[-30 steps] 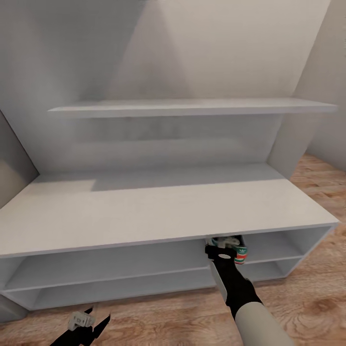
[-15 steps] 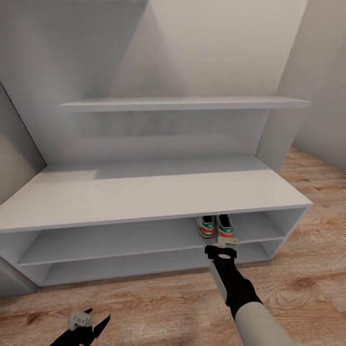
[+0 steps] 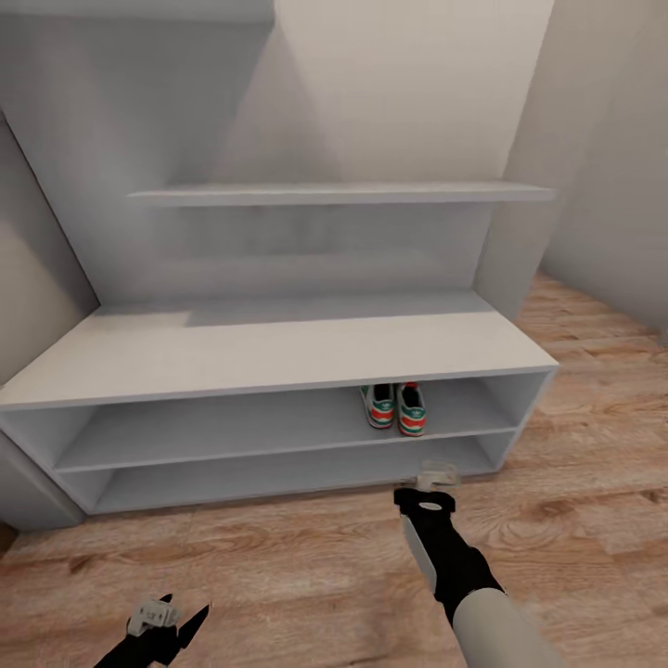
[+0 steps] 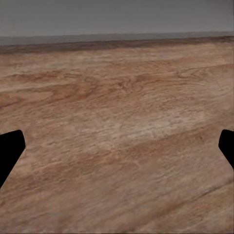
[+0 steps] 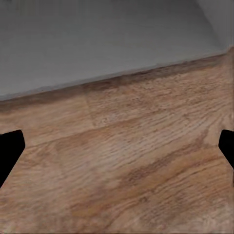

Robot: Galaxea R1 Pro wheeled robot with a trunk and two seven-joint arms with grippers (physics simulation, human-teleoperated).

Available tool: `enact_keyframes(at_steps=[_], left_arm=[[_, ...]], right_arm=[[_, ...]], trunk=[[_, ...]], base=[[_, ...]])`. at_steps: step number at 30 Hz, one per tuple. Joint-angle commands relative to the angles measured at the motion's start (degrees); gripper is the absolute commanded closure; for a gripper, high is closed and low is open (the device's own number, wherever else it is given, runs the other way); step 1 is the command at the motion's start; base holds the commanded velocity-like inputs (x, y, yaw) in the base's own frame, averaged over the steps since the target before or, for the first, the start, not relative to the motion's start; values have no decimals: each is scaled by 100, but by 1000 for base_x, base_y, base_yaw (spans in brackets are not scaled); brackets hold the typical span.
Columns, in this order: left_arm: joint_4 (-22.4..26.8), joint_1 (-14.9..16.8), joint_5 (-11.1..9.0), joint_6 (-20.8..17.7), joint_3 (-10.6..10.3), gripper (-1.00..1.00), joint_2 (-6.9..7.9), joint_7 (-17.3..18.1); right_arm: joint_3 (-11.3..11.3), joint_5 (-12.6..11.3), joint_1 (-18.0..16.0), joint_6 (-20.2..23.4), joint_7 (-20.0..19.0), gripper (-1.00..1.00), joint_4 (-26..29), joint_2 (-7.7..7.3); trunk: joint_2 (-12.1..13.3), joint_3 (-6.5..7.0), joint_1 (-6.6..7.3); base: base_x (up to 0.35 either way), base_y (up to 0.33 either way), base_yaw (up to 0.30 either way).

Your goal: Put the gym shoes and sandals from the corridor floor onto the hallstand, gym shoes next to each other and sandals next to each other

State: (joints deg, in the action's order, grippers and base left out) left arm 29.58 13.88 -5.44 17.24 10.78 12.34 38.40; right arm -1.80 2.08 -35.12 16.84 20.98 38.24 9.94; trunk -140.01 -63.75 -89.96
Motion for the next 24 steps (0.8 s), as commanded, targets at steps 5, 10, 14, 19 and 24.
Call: enact_keyframes(at_steps=[5, 10, 14, 19, 24], left_arm=[[-13, 4, -38, -1, 4, -100, -37, -329], [-18, 3, -37, -1, 9, -100, -44, -397], [-118, 2, -43, 4, 13, -100, -47, -432], [-157, 3, -45, 7, 14, -100, -52, -566], [-171, 2, -51, 15, 5, -100, -72, -1076]], right_arm=[[-12, 29, 4, -729, -24, -100, -880, -134], [-6, 39, 5, -1311, -36, -100, -1533, -273], [26, 67, 5, -2400, -46, -100, -2779, -560], [43, 79, 14, -3098, -92, -100, -3403, -944], [44, 63, 299, -3525, -778, -100, -3565, -1409]], trunk=[[-2, -4, 5], [-2, -4, 5], [-2, -4, 5], [-2, -4, 5], [-2, -4, 5]], base=[[-214, -15, 0], [-57, -2, 0], [-7, 0, 0], [-1, 0, 0], [0, 0, 0]])
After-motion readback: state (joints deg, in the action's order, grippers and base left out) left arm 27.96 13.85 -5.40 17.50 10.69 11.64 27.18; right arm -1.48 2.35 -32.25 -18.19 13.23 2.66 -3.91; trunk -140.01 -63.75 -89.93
